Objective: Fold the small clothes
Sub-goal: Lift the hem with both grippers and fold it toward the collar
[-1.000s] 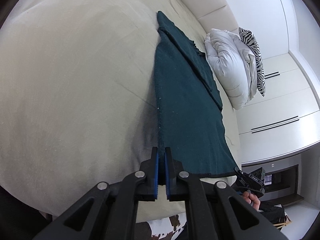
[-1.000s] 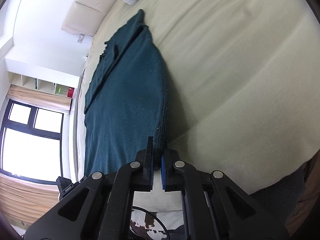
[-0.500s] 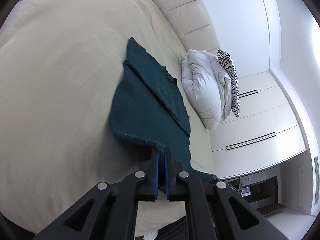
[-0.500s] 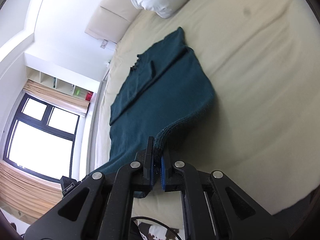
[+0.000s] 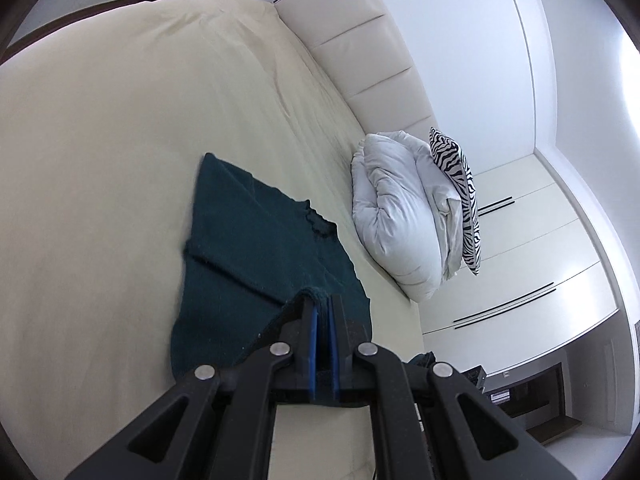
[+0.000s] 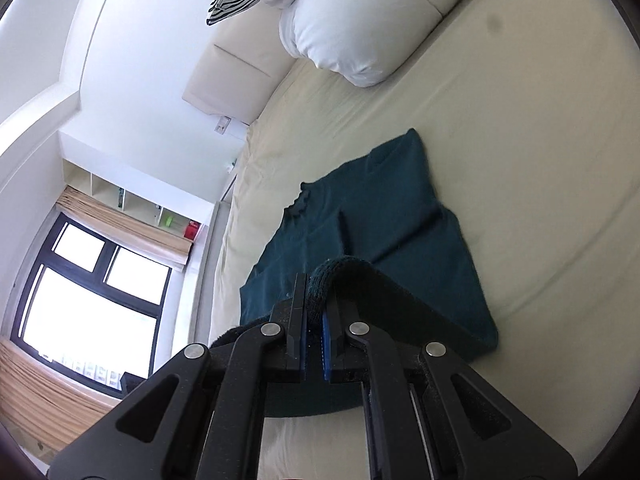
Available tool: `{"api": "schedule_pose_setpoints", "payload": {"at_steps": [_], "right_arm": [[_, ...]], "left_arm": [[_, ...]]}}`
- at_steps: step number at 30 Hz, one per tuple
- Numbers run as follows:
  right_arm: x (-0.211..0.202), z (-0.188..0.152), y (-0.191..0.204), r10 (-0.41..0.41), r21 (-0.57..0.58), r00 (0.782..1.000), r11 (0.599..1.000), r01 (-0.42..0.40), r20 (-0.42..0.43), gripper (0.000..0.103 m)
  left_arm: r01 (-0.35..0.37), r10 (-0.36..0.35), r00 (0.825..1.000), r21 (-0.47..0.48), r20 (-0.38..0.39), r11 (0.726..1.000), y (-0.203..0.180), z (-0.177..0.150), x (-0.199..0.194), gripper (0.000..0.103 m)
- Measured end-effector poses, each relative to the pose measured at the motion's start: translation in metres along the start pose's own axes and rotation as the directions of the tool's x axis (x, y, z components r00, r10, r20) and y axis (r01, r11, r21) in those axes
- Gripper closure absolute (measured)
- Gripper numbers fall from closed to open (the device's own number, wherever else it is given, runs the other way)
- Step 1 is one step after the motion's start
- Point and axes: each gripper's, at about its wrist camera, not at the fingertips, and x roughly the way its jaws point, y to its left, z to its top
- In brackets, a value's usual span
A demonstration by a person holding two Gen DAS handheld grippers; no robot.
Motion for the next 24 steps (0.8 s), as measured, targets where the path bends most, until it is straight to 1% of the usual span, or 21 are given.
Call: {"api": "schedule_pose_setpoints", "payload": {"at_steps": [4,8,10,13,17,20,24], "right_arm": [[0.040,0.043,0.006,-0.049,-0.028,0.999,0.998,0.050,0.016,0.099],[0.082,0.079,0.000,-0.086,-0.015,0.996,0.996,0.087,0.034,0.099],[0.102,0.095,-0.003,-0.104,-0.007,0.994,0.995,0.104,0.040,0.099],[0.132,0.114,-0.011,-0.126,0.003,0.991,0.992,0.126,0.051,0.099],[0.171,0.130,-0.027,-0.169,0.031,0.985,0.985,0.168,0.030,0.099],[0.193,0.141,-0.039,-0.197,0.050,0.980,0.979,0.196,0.020,0.099],[0.218,0.152,-0.049,-0.216,0.068,0.976,0.974,0.215,0.011,0.097]], "left_arm": [[-0.018,0.018,1.000,0.001,0.007,1.000,0.002,0.034,0.033,0.097],[-0.047,0.047,0.999,-0.006,0.010,0.999,0.007,0.064,0.072,0.097],[-0.052,0.052,0.999,-0.039,0.002,0.998,0.016,0.077,0.091,0.097],[-0.078,0.079,0.997,-0.065,0.016,0.995,0.030,0.095,0.111,0.097],[-0.091,0.096,0.995,-0.134,0.031,0.987,0.054,0.116,0.133,0.097],[-0.114,0.119,0.992,-0.140,0.029,0.984,0.061,0.125,0.148,0.097],[-0.136,0.143,0.989,-0.155,0.035,0.979,0.068,0.134,0.163,0.097]]}}
